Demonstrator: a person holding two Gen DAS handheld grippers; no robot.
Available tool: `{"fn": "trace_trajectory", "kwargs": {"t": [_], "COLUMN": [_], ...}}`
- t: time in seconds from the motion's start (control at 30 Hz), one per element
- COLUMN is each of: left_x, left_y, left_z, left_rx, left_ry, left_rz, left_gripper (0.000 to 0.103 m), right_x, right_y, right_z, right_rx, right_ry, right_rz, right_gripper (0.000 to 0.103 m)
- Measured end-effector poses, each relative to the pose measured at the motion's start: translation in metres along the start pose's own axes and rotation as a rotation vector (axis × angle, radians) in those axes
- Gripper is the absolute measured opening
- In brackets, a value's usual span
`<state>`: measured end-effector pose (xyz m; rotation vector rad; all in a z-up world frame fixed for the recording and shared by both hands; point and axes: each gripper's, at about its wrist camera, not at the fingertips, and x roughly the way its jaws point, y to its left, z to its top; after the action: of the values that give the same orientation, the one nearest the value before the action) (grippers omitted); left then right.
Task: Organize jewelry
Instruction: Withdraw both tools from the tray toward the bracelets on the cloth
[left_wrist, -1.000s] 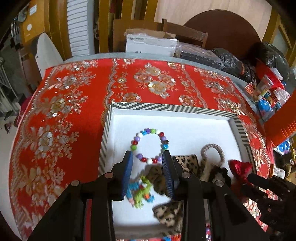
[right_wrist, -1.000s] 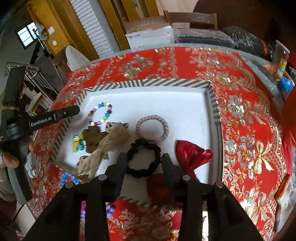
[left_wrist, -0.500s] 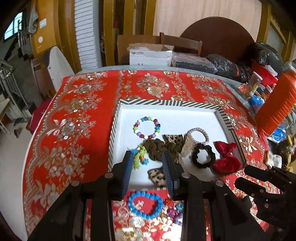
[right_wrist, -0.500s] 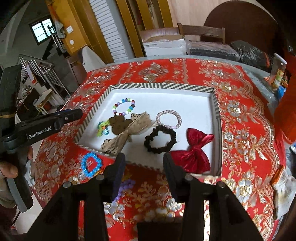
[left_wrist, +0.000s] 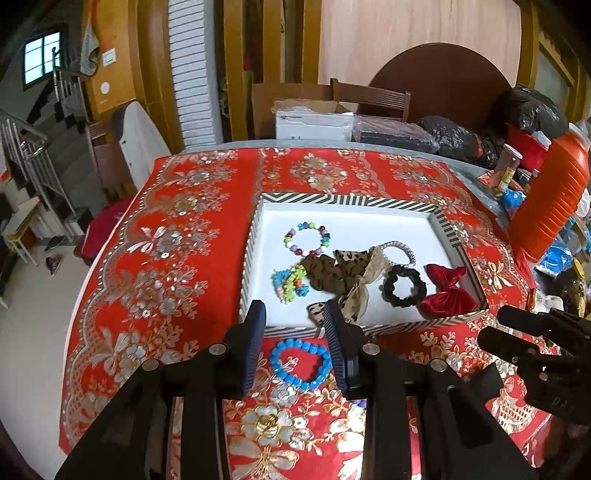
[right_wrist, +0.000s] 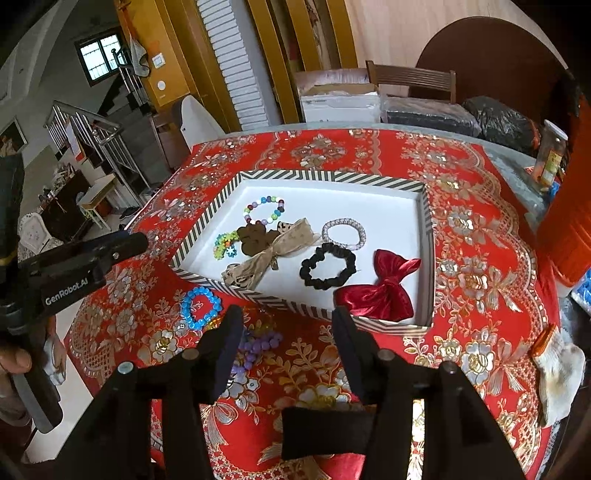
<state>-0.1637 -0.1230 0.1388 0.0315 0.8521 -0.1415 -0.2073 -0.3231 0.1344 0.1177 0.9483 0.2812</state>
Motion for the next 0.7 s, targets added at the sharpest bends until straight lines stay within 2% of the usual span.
{"fn": "trace_trajectory", "kwargs": {"t": [0.43,0.7], "left_x": [-0.008,-0.002], "left_y": [0.006,0.020], "left_z": [-0.012,-0.016], "left_rx": [-0.006,-0.031], "left_ry": [-0.004,0.023], "left_rz": [0.034,0.045], "left_gripper": [0.020,0.020], "right_x": [0.000,0.007], "right_y": [0.010,0.010], "right_z": [-0.009,-0.011], "right_rx": [-0.030,-0.023], "right_ry": [0.017,0.033], "right_rz": [0.016,0.017], "right_gripper": [0.053,0.053]}}
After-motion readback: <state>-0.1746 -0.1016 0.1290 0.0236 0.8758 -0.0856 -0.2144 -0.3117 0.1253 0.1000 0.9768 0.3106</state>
